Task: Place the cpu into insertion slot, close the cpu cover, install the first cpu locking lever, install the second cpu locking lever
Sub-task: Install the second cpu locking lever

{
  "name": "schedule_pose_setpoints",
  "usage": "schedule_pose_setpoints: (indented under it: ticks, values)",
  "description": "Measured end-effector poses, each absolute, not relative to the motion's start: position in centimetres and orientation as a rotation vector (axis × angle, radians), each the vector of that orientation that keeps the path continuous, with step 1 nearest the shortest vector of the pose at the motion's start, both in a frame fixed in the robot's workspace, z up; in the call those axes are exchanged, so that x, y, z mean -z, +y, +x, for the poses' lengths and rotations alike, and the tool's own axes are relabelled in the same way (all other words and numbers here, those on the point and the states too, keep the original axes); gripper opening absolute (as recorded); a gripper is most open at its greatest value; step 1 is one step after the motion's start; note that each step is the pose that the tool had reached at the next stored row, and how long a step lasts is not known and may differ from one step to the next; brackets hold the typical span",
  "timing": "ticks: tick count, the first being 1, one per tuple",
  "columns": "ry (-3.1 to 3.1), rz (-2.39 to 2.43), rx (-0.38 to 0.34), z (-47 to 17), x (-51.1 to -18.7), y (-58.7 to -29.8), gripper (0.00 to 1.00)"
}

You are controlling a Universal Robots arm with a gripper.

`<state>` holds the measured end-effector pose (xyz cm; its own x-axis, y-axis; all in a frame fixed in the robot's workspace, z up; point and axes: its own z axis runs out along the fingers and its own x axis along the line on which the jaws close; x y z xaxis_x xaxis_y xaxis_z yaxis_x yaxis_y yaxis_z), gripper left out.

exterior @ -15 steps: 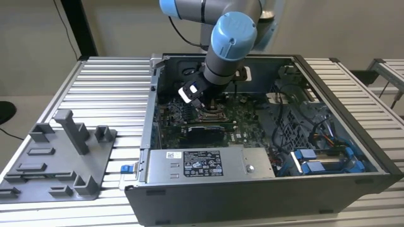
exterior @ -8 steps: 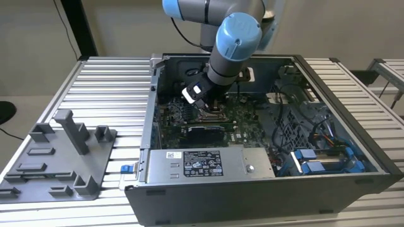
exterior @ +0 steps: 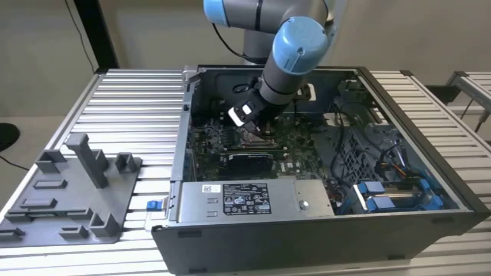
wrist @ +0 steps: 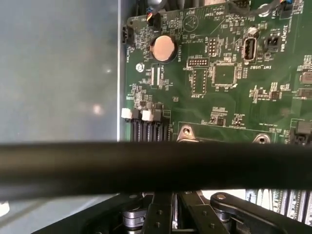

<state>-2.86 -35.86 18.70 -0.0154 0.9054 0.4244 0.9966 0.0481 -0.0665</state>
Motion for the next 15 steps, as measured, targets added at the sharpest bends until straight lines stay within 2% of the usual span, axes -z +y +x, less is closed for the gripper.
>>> schedule_pose_setpoints:
  ticks: [15]
  values:
    - [-1.932,-1.887,0.417,-6.9,-20.1,-36.0,0.00]
